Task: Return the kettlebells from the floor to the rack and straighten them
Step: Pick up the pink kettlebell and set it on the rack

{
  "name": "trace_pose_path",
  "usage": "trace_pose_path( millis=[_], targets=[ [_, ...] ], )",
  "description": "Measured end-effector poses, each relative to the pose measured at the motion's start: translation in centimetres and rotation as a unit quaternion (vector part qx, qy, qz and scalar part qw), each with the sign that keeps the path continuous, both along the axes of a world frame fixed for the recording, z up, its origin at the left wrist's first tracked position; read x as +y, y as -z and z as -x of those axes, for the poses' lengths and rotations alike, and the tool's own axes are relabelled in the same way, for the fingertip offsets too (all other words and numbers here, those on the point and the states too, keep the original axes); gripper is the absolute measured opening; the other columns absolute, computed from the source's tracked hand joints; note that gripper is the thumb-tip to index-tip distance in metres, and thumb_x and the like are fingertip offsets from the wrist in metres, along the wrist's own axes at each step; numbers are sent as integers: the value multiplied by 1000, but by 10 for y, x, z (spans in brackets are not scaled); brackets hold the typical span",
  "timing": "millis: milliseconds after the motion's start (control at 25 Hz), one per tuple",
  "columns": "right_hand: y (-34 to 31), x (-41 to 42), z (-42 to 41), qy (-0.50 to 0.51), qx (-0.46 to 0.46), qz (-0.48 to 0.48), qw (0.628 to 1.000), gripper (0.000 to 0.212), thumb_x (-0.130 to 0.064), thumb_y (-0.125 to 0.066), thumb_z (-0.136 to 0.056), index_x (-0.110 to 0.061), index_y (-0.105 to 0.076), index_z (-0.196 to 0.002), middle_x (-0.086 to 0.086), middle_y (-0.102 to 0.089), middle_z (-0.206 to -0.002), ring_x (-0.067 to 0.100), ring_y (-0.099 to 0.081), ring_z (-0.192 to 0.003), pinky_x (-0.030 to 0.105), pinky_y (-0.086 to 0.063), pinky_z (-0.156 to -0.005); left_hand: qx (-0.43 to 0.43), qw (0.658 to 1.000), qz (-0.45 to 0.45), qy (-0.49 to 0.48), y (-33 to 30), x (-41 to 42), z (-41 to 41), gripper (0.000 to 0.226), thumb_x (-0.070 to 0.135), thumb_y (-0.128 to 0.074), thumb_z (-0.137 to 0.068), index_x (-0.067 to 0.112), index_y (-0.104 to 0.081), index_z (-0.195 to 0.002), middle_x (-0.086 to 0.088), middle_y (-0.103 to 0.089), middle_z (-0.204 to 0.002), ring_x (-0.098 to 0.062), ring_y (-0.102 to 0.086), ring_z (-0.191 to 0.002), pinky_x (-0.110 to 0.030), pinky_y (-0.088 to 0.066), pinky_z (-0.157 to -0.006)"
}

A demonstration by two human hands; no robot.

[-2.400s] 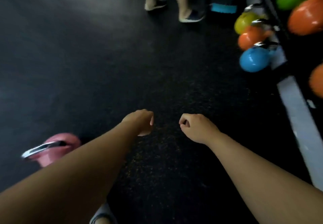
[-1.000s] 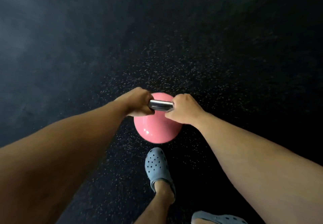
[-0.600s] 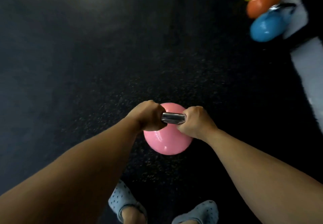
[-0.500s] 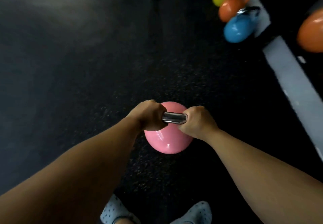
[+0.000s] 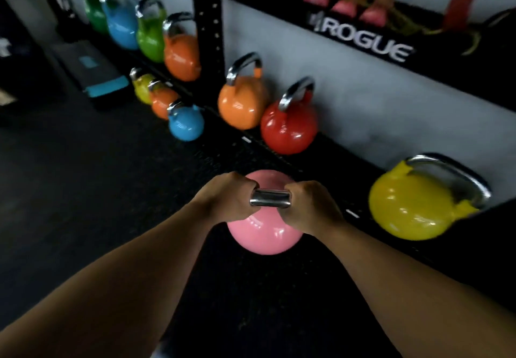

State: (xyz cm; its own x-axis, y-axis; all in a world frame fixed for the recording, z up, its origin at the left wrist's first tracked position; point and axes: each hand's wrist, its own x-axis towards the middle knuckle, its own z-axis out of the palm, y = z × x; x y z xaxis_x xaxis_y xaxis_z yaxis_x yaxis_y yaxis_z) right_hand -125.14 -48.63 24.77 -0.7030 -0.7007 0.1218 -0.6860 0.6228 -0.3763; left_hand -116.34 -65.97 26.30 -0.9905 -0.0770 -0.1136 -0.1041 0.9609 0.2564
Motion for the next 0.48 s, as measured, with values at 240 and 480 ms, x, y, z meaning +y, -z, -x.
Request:
trace_pose_path(
  millis=[240,480],
  targets=[
    [-2,46,105,143,10,10,990,21,-26,-56,-70,-13,-68,-82,12,-73,-78,37,-70,-78,38,-57,-64,54,993,15,99,-6,33,143,19,33,-58,-80,15,-63,-77,-10,-72,-81,-35,-69,-77,-33,-49,-60],
    [-14,51,171,244,15,28,969,30,-20,-63,-75,-18,-72,-103,15,-74,-96,36,-67,-93,36,-54,-75,36,989,-33,138,-14,41,245,25,34,-61,-81,21,-67,-102,-10,-72,-101,-33,-68,-97,-39,-56,-77]
  ],
)
